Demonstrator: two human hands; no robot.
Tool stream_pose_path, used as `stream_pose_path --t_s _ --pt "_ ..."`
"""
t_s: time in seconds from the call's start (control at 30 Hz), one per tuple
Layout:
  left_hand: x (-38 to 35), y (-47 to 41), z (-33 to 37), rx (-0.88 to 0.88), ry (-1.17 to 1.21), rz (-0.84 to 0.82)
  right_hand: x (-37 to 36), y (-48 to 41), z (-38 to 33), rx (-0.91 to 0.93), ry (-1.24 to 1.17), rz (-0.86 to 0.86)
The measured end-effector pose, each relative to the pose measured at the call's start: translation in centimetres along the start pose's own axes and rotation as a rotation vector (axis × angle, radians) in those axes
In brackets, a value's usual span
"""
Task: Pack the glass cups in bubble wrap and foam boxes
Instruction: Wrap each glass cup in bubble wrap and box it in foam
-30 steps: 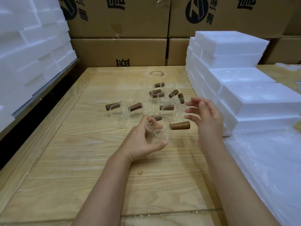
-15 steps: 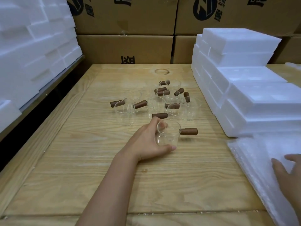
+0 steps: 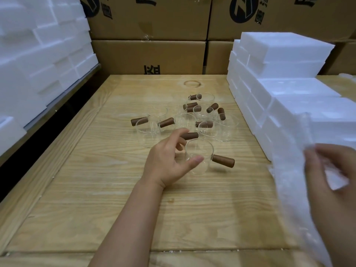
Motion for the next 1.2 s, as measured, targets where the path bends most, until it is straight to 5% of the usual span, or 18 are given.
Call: stream_pose_path --t_s 0.1,0.27,0.43,0.53,0.87,1.1,1.2 --pt "0.7 0.2 0.6 -0.113 -0.12 0.183 -1.4 0.1 -4.9 0.121 0.036 0.206" --pt "1.6 0.6 1.2 -0.185 -0.107 0.424 -3.8 -2.1 -8.4 0.397 -0.115 0.131" --pt "2.2 -0.1 -0.2 0.009 0.636 0.512 -7.5 -4.9 -7.8 0.544 -0.447 -0.104" --pt "2.4 -0.5 -0.9 0.125 0.792 0.484 -8.9 -5.4 -5.9 0.573 -0.592 -0.239" --pt "4.4 -1.2 2.7 -0.207 0.225 0.247 -9.1 -7.8 -5.5 0.518 -0.576 -0.51" --pt "7.3 -1.9 2.5 0.05 0.246 0.622 -8.4 -9.1 -4.0 0.315 -0.481 -0.105" --pt "8.3 -2.4 1.9 0.164 0.187 0.763 -9.1 -8.8 -2.4 0.172 -0.301 -0.28"
Point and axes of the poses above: each hand's wrist, its own y-axis away from the middle knuckle, its own x-axis out of the back of the hand, z = x × y, the point moved 4 cm from there along -y, towards the middle knuckle, and after that the axes turned 15 degrees about -z, right-handed, at the moved point
